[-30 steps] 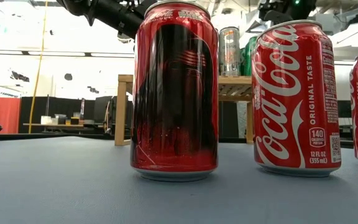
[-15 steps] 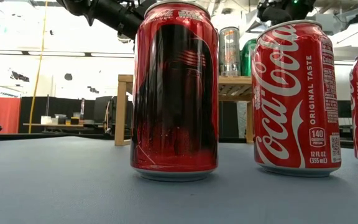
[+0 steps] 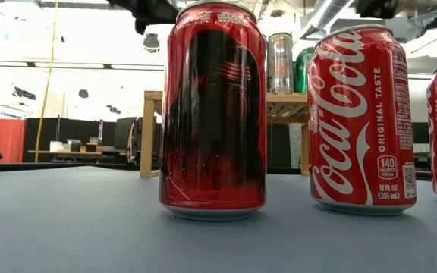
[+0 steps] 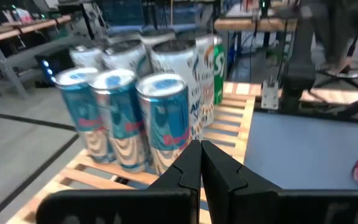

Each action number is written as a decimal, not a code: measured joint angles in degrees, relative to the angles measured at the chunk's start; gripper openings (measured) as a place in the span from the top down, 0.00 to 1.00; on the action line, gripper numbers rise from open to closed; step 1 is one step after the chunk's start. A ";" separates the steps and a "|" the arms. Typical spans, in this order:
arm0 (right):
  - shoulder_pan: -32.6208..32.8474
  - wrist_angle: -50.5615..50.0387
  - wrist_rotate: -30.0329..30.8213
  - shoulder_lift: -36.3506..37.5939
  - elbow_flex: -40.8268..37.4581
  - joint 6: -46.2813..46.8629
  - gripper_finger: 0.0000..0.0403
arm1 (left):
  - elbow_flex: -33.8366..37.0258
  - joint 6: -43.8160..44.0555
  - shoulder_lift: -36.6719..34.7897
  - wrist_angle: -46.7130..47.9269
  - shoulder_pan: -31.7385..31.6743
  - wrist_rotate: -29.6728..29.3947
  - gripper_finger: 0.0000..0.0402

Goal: Place canned beverage on shelf
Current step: Put the left red soda can on the shelf

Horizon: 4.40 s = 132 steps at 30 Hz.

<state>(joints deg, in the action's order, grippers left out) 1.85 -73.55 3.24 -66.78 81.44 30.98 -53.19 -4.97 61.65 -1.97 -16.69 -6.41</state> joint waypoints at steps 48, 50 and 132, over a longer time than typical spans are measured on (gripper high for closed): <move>38.26 -13.26 3.31 -13.20 6.46 27.77 0.25 | -0.02 15.60 22.19 -5.61 36.38 9.37 0.27; 39.67 -13.51 4.42 -13.16 6.46 28.77 0.25 | -0.02 19.28 25.41 -8.32 36.94 9.03 0.27; 47.14 -2.65 18.38 -13.18 -0.10 31.40 0.25 | -12.66 -4.55 25.62 22.86 42.89 1.64 0.36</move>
<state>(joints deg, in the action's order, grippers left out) 48.99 -76.20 21.62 -79.96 81.34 62.38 -65.84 -9.52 87.27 20.89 26.20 -4.76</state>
